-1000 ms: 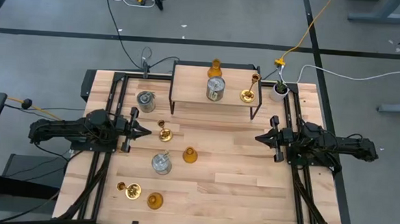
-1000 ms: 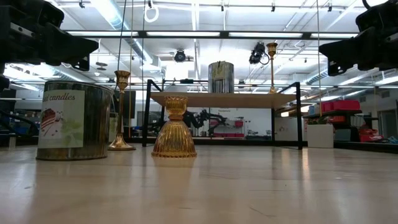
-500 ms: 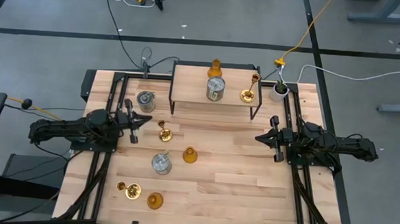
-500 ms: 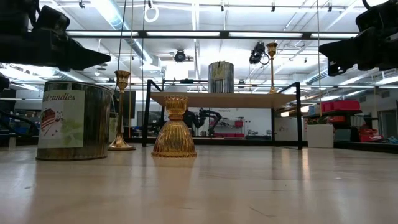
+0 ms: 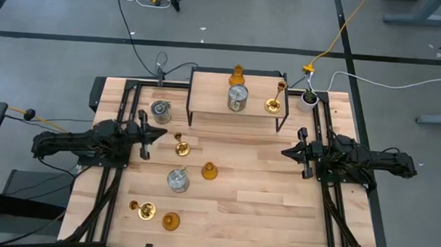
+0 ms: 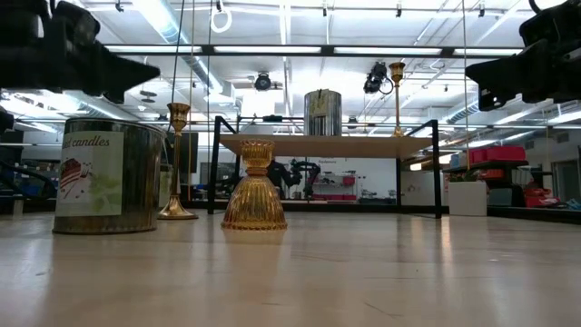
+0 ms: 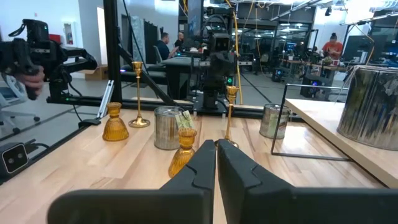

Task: Pick & Place candle stick holders
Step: Adjust the scented candle on the shelf

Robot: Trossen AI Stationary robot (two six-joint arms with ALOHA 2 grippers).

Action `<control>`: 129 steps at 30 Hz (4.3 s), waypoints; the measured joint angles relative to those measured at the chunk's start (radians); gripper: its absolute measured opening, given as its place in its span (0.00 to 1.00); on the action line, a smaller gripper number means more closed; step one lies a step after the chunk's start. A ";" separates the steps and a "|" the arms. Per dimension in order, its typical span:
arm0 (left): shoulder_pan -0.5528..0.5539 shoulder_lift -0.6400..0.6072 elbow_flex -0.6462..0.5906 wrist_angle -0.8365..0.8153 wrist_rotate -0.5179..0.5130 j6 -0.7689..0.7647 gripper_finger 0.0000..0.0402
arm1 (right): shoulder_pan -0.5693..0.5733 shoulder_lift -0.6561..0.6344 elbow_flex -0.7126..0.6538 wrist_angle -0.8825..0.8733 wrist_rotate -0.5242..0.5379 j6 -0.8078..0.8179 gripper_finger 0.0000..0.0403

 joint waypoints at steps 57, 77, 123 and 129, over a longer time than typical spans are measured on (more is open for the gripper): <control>0.205 1.048 1.091 -0.322 0.118 -0.148 0.04 | 0.000 0.000 0.000 0.000 0.000 0.000 0.05; 0.342 1.344 1.394 -0.432 0.280 0.029 0.05 | 0.000 0.000 0.000 0.000 0.000 0.000 0.05; 0.361 1.710 1.490 -0.450 0.294 0.175 0.05 | 0.000 0.000 0.000 0.000 0.000 0.000 0.05; 0.361 1.710 1.492 -0.492 0.269 0.173 0.04 | 0.000 0.000 0.000 0.000 0.000 0.000 0.05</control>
